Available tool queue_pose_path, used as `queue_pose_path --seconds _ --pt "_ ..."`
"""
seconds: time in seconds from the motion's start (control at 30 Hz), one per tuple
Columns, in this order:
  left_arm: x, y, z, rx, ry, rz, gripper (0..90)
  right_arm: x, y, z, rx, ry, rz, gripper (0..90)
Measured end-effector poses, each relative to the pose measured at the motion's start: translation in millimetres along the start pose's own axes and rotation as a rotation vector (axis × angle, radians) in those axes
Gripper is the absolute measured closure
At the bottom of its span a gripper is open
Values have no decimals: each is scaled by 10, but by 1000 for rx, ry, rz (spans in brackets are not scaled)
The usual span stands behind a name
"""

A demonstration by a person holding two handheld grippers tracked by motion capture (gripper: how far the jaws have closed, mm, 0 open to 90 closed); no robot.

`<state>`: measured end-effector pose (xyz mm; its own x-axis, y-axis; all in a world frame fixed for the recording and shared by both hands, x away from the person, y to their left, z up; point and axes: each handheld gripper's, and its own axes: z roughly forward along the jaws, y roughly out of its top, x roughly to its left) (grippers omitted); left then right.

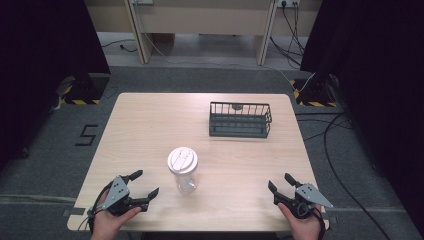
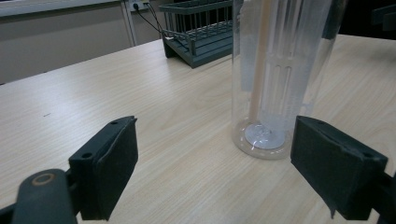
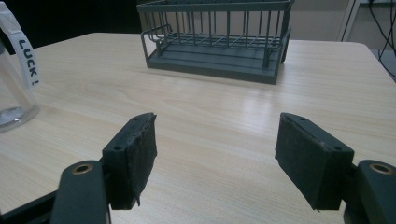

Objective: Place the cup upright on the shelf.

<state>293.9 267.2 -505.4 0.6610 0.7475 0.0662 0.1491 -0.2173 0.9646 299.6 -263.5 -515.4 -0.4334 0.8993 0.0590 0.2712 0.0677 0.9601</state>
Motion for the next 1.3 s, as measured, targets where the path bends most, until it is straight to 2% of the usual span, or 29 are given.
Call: queue_pose_path --seconds 0.33,0.47,0.63,0.9,1.07,1.3 --pt "-83 26 35 -12 -28 5 145 6 1 5 2 1 -12 298" --pt "-150 31 108 -13 -67 -10 144 6 1 6 2 1 -13 298" --pt "-192 43 139 -17 -80 -21 144 6 1 6 2 0 -12 299" --pt "-257 77 228 -20 -106 -14 143 11 3 11 8 0 -12 299" --pt "-280 114 306 -27 -120 -8 143 8 5 13 8 -1 -14 299" --pt "-310 148 477 -4 -150 8 143 9 7 22 10 0 -5 299"
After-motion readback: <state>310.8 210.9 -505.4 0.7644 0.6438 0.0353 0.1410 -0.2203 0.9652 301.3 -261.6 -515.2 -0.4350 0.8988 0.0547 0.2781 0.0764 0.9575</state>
